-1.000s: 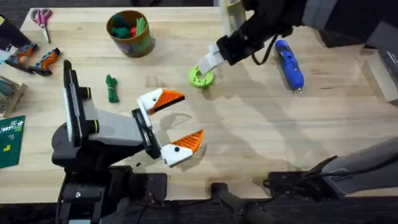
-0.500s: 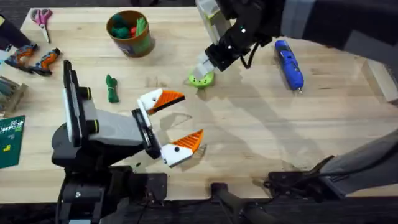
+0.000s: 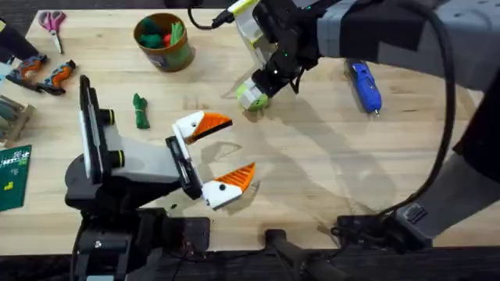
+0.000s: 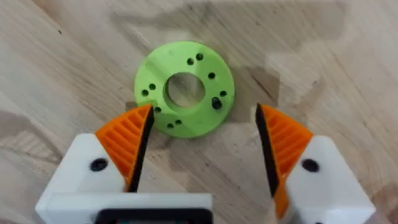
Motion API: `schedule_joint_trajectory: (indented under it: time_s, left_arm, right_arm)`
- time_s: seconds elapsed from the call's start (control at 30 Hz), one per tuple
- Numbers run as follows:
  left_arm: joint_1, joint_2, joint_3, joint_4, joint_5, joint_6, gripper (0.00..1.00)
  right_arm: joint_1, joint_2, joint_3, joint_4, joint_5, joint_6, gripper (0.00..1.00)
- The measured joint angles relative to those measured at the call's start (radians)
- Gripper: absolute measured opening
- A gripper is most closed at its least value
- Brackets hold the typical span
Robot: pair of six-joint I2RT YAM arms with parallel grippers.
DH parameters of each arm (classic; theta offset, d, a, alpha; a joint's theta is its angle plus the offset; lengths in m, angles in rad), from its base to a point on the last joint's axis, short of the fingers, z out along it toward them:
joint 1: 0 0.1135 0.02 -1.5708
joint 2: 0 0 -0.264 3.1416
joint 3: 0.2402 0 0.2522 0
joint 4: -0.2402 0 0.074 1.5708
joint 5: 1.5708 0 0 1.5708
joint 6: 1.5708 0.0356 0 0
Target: Pick up the gripper from the table and insert it into the empty holder that is missing its gripper. Then pick up a screw, insert it into the mounting hole, and use the screwdriver to tighten it. Finally, clean up the table by picking up the vegetable and placing it into the bucket.
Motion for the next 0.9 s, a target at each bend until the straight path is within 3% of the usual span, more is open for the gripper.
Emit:
schedule_joint_trajectory:
  time_s: [0.1,0.2,0.37,0.57,0.7,0.9]
  left_arm:
    - [0.0,0.0,0.0,0.0,0.0,0.0,0.977]
    - [0.0,0.0,0.0,0.0,0.0,0.0,0.976]
    - [0.0,0.0,0.0,0.0,0.0,0.003,0.977]
    - [0.0,0.0,0.0,0.0,0.0,0.003,0.977]
    - [0.0,0.0,0.0,0.0,0.0,0.003,0.976]
    - [0.0,0.0,0.0,0.0,0.0,0.003,0.976]
  right_arm:
    - [0.0,0.004,0.0,0.003,0.0,-0.001,0.796]
    - [0.0,0.004,0.0,0.015,0.0,-0.001,0.777]
    - [0.0,0.005,0.0,0.04,-0.005,0.0,0.654]
    - [0.0,0.005,0.0,0.043,-0.016,0.0,0.622]
    - [0.0,0.005,0.0,0.043,-0.02,0.0,0.536]
    - [0.0,0.019,0.0,0.045,-0.023,0.0,0.515]
